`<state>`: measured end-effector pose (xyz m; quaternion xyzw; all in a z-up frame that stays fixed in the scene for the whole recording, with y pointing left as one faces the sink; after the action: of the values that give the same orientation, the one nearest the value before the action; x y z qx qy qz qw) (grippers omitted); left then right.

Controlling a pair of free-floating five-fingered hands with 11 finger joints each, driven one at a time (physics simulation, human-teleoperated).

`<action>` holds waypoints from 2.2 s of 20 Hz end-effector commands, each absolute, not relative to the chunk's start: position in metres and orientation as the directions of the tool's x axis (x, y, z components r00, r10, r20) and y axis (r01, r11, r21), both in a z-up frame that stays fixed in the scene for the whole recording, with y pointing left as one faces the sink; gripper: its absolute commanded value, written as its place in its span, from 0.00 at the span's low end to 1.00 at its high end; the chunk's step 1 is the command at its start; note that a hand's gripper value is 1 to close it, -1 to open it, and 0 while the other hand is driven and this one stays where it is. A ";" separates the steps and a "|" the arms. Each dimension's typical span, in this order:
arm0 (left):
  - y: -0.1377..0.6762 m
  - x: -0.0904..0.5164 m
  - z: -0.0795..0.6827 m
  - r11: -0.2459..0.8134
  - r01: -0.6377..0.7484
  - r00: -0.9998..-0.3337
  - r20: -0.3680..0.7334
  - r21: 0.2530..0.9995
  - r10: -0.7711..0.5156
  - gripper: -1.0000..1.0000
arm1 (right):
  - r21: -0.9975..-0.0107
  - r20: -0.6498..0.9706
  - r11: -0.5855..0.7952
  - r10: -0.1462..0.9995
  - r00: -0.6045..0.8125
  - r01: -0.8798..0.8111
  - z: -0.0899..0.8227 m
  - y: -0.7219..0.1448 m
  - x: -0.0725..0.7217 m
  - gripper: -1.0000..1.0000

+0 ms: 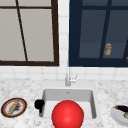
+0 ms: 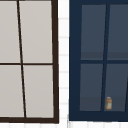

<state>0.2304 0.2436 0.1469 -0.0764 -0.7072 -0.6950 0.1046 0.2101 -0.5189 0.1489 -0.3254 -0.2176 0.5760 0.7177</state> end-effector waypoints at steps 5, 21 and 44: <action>0.244 0.230 0.147 0.022 0.253 -0.966 0.254 0.967 -0.037 0.50 | -0.628 -0.138 0.079 0.968 0.211 -0.774 0.141 -0.514 0.236 0.00; 0.244 0.230 0.147 0.022 0.253 -0.966 0.254 0.967 -0.037 0.50 | -0.653 -0.143 0.029 0.977 0.161 -0.757 0.094 -0.522 0.252 1.00; 0.244 0.230 0.147 0.022 0.253 -0.966 0.254 0.967 -0.037 0.50 | -0.880 -0.056 0.099 0.950 0.308 -0.464 0.197 -0.474 0.223 1.00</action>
<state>0.2304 0.2436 0.1469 -0.0764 -0.7072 -0.6950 0.1046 0.2248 -0.4934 0.1865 -0.4321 -0.2797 0.5126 0.6872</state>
